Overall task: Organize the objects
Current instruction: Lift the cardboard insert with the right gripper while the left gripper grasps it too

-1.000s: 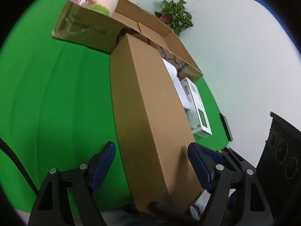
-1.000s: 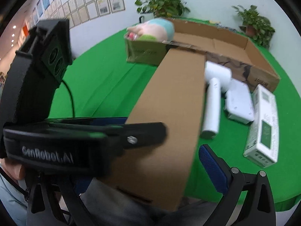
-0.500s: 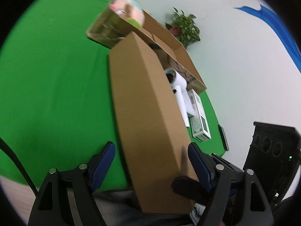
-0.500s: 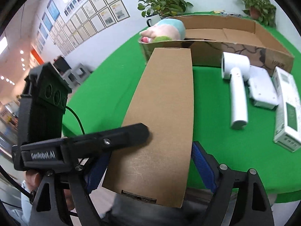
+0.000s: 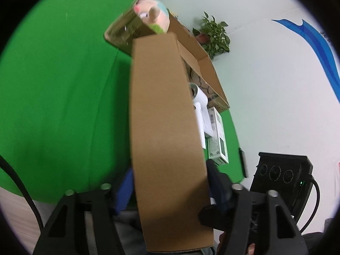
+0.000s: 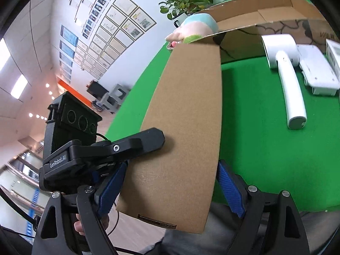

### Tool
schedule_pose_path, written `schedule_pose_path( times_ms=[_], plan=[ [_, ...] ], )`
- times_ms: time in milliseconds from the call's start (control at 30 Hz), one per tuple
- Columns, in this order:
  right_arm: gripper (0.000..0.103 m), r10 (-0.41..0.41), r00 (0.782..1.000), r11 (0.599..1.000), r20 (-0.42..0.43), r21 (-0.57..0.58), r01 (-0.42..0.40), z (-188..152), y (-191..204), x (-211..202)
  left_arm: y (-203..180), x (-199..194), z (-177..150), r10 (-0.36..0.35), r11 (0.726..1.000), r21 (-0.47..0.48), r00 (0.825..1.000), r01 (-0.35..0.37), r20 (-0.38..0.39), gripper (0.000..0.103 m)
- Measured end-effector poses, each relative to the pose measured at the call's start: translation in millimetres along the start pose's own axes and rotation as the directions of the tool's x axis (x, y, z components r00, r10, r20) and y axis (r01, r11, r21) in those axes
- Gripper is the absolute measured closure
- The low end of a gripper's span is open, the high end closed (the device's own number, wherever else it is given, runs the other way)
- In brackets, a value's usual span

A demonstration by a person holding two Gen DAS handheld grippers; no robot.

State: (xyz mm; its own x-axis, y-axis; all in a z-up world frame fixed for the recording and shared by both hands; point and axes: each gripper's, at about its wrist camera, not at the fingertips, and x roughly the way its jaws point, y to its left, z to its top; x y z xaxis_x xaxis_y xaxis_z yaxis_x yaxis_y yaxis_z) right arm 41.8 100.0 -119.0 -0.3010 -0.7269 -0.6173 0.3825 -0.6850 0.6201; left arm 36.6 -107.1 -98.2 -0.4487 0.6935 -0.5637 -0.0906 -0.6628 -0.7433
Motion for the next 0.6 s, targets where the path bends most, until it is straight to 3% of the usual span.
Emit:
schedule_pose_path(
  times_ms=[100,167,300,400,467,600],
  plan=[
    [0.014,0.012,1.0,1.0,-0.002,0.016,-0.012,2.3,-4.1,2.0,-13.0,1.2,1.2,0.067,0.997,0.038,0.998,-0.067,0.005,0.042],
    [0.004,-0.005,1.0,1.0,-0.003,0.022,0.005,5.1,-7.1,3.7,-20.6,2.7,2.5,0.101,0.993,0.065,0.995,-0.101,0.005,0.042],
    [0.001,-0.021,1.0,1.0,0.003,0.022,0.021,10.9,-13.3,0.5,-39.0,6.6,2.6,0.171,0.975,0.143,0.985,-0.173,0.027,0.043],
    [0.001,-0.082,0.996,0.996,0.02,-0.027,0.082,14.5,-11.3,-7.0,-50.9,12.4,2.9,0.166,0.969,0.181,0.986,-0.169,0.029,0.046],
    [0.001,-0.136,0.99,0.988,0.025,-0.068,0.138,15.4,-7.5,-12.3,-54.2,12.6,2.8,0.138,0.971,0.196,0.99,-0.138,0.015,0.057],
    [0.001,-0.19,0.982,0.972,0.021,-0.139,0.191,16.4,-0.3,-23.0,-71.5,29.6,-1.5,0.104,0.961,0.258,0.995,-0.097,-0.013,0.057]
  ],
)
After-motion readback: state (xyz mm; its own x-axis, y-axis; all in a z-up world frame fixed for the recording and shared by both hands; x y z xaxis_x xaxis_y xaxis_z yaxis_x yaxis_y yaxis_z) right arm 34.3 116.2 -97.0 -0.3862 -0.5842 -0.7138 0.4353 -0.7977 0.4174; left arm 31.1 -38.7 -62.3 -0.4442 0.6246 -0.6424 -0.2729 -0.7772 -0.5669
